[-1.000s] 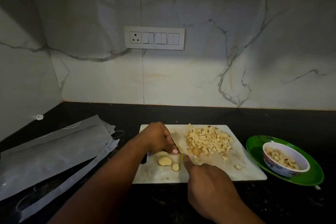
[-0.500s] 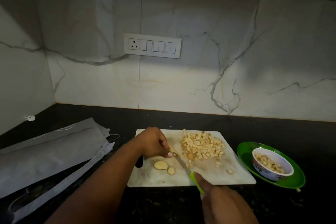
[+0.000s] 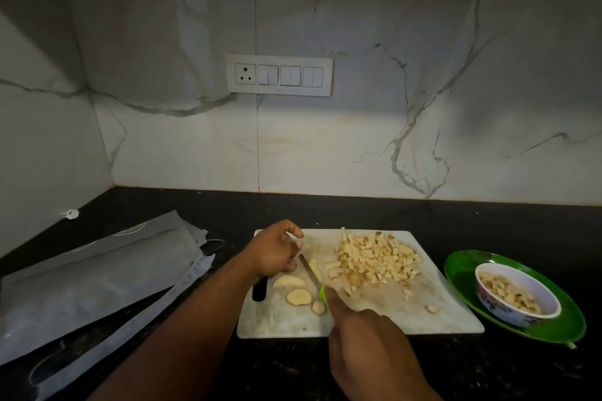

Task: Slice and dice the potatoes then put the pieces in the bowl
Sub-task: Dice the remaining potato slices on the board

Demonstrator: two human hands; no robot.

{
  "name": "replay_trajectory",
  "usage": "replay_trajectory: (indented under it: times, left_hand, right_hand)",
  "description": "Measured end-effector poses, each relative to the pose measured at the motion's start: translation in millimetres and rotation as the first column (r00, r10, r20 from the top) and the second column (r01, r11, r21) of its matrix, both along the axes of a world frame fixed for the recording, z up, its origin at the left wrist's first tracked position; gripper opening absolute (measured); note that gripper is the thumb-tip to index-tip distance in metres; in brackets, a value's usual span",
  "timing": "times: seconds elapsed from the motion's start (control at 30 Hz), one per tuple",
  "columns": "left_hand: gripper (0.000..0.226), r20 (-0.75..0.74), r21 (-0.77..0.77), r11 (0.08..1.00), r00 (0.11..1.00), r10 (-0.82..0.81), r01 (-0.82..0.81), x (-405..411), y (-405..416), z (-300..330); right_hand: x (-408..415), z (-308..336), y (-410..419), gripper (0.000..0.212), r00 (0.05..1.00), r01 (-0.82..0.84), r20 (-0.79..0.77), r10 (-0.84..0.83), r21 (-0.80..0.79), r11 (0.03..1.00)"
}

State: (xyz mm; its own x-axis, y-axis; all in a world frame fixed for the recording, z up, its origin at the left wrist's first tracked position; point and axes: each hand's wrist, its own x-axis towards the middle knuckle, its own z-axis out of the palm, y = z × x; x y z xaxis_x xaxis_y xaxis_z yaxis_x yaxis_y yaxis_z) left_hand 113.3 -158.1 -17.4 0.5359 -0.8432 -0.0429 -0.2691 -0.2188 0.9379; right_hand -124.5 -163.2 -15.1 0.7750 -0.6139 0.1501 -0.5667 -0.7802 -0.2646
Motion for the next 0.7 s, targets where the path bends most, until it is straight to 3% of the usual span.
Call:
replay_trajectory:
  times: [0.23, 0.43, 0.53, 0.7]
  left_hand:
    - [0.011, 0.090, 0.039, 0.998, 0.995, -0.051, 0.048, 0.0, 0.8, 0.9]
    - [0.005, 0.278, 0.079, 0.988, 0.949, -0.147, 0.130, 5.6, 7.1, 11.9]
    - [0.012, 0.404, 0.163, 0.976, 0.893, -0.198, 0.143, 14.9, 16.5, 23.2]
    - [0.041, 0.304, 0.428, 0.869, 0.866, -0.397, 0.248, 22.2, 32.2, 37.6]
  right_hand:
    - [-14.1, -3.0, -8.8, 0.069, 0.987, 0.158, 0.005, -0.158, 0.021, 0.987]
    - [-5.2, -1.0, -0.6, 0.071, 0.998, 0.051, -0.042, -0.051, 0.002, 0.999]
    - [-7.2, -3.0, -6.1, 0.067, 0.993, 0.117, 0.009, -0.117, -0.007, 0.993]
    - [-18.6, -1.8, -10.1, 0.063, 0.975, 0.196, 0.108, -0.196, 0.012, 0.980]
